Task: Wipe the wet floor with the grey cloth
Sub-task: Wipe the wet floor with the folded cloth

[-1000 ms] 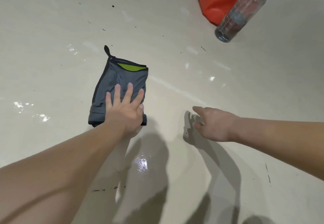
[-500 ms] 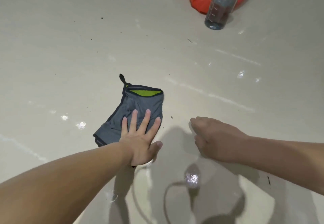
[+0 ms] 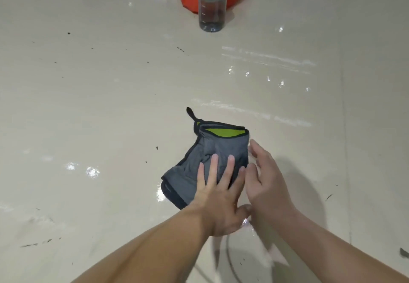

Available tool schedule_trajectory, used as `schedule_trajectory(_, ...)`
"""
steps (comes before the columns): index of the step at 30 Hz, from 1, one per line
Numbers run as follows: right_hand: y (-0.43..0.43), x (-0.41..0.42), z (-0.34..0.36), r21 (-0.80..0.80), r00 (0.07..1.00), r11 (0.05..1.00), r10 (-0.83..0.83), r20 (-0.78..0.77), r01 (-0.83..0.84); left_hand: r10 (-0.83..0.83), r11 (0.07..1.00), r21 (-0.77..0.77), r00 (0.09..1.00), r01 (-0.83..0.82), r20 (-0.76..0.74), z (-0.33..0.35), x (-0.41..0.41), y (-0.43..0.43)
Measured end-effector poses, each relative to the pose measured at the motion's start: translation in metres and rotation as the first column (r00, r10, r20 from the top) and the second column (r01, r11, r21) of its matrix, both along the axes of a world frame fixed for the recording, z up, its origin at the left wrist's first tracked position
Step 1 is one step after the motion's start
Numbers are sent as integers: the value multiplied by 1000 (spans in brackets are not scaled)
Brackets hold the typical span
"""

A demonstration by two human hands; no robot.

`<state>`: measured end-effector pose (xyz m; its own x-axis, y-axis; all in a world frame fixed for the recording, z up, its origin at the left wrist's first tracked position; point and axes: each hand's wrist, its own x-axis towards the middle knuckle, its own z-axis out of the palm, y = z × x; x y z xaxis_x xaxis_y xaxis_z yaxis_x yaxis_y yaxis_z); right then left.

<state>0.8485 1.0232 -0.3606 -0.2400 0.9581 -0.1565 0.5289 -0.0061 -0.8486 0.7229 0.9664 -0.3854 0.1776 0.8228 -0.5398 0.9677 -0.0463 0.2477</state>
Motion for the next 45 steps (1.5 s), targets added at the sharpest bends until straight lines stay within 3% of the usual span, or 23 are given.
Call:
schedule_trajectory(3,7,0,0,-2,996,996,-92,-4,92,-67,997,38,988,62,141,6,-7,9)
schedule_trajectory(6,2,-13,-1,-65,999,998,3,52,0,-5,969,233,929,-88,371,23,-50,19)
schedule_trajectory(8,-7,-27,-9,-75,973,984,172,153,-162,35,883,437,953,-171,302,27,-75,14)
schedule_trajectory(9,-12,-35,-15,-27,938,970,241,248,-242,80,868,453,957,-204,278,27,-84,10)
schedule_trajectory(12,-24,-54,-44,88,831,926,283,478,-366,136,868,437,959,-236,248,20,-90,2)
schedule_trajectory(17,-20,-51,-63,131,729,918,204,654,-375,232,867,401,952,-295,199,0,-58,19)
schedule_trajectory(19,-9,-33,-62,128,702,918,192,686,-376,176,891,391,970,-230,168,2,-37,31)
schedule_trajectory(22,18,20,-60,160,731,961,58,680,-224,47,910,400,987,-106,154,16,-1,52)
schedule_trajectory(26,48,110,-51,19,617,1000,-9,787,-10,-6,912,401,973,-89,230,28,30,70)
schedule_trajectory(31,17,198,-42,-31,538,951,-148,830,309,-90,922,387,959,-22,270,18,66,78)
schedule_trajectory(35,-16,195,-47,-6,470,908,-211,857,418,-134,927,375,941,7,312,20,82,72)
schedule_trajectory(40,-70,159,-46,-22,515,950,-151,844,313,-167,914,404,936,29,310,11,79,61)
schedule_trajectory(45,-109,122,-53,-5,586,1000,-7,811,19,-183,924,374,953,83,240,-4,77,52)
